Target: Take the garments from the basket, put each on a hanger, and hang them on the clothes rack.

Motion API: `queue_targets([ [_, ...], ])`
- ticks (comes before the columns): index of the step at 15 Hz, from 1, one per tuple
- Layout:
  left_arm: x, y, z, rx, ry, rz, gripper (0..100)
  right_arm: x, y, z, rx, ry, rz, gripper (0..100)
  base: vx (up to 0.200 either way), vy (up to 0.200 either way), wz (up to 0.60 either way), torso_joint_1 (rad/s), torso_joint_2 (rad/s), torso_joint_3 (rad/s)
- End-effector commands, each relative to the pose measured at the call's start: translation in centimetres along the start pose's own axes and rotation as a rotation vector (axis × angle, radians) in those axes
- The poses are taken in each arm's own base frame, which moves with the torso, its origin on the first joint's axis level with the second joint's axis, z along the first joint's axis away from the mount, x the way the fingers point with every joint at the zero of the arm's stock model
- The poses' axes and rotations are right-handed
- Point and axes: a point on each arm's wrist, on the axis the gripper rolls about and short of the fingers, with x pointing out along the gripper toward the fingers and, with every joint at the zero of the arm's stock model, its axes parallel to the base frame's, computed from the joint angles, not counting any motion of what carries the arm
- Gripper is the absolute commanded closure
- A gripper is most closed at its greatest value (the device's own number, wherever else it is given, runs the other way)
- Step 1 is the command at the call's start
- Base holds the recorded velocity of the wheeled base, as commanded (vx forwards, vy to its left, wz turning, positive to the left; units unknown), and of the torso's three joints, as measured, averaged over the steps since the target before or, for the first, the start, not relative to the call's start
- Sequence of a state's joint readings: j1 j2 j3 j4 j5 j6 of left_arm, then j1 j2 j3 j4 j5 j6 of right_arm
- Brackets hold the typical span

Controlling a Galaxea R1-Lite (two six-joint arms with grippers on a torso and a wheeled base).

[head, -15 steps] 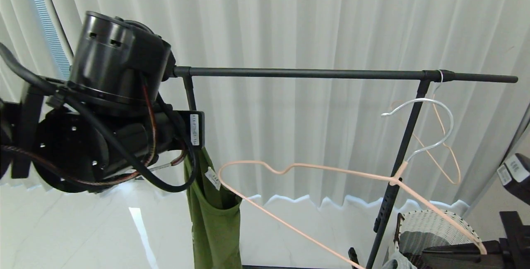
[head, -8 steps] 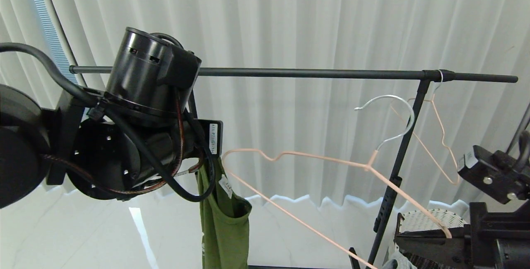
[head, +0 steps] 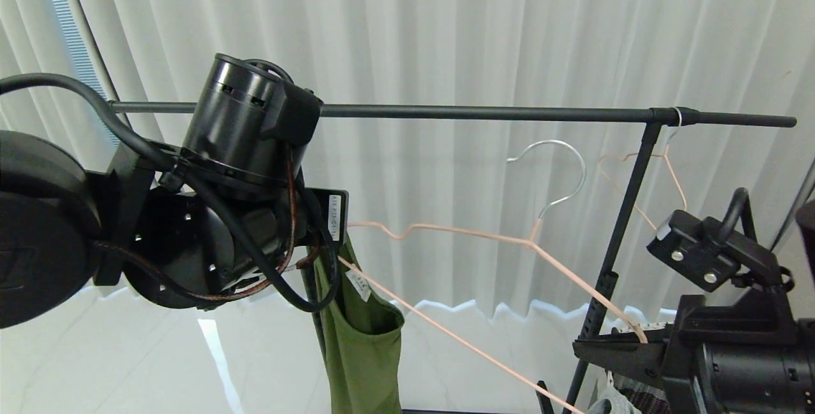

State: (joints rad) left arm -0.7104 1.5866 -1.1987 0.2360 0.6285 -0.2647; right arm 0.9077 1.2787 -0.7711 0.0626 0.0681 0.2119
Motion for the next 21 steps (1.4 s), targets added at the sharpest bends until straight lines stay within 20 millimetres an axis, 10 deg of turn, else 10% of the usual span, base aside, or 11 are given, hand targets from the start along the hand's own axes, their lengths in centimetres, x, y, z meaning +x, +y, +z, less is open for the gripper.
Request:
queue_targets([
  [1, 0.0, 0.0, 0.0, 0.0, 0.002, 0.001, 100, 1.4, 0.1, 0.7, 0.018, -0.005, -0.01, 100, 0.0, 0.0, 0.0, 0.0, 0.0, 0.0],
  [21, -2.1, -1.8, 0.3, -0.046, -0.054, -0.037, 100, 10.9, 6.6, 3.4, 0.106, 0.035, -0.028, 100, 0.0, 0.0, 0.0, 0.0, 0.0, 0.0],
])
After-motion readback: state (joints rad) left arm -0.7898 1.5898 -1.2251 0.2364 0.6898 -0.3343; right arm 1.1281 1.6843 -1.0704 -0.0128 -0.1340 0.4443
